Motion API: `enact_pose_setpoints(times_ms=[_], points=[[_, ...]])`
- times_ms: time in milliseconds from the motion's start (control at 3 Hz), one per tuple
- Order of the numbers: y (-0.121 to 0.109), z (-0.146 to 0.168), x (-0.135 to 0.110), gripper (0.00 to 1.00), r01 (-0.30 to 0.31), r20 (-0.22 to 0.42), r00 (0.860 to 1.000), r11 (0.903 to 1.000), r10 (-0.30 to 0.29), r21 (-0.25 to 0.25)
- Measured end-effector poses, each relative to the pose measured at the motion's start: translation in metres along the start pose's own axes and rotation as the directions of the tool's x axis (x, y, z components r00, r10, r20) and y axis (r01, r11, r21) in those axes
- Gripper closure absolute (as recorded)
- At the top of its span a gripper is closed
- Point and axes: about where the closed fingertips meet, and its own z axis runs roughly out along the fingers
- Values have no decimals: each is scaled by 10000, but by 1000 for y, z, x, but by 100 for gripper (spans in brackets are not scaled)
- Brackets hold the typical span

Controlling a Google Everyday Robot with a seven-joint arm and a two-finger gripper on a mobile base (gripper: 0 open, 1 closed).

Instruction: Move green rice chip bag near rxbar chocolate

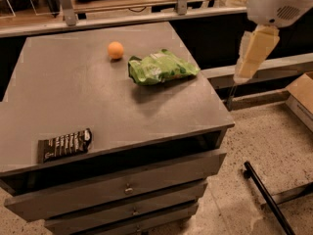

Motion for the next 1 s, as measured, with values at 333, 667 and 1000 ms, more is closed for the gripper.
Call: enact_pose_setpoints(times_ms=[333, 667, 1000], points=[[-21, 32, -41, 0, 1320, 811, 9879, 9912, -1320, 51], [-26, 67, -76, 0, 2088, 1393, 9689, 9778, -2045, -169], [-21, 97, -105, 0, 2624, 1525, 9552, 9642, -2538, -389]])
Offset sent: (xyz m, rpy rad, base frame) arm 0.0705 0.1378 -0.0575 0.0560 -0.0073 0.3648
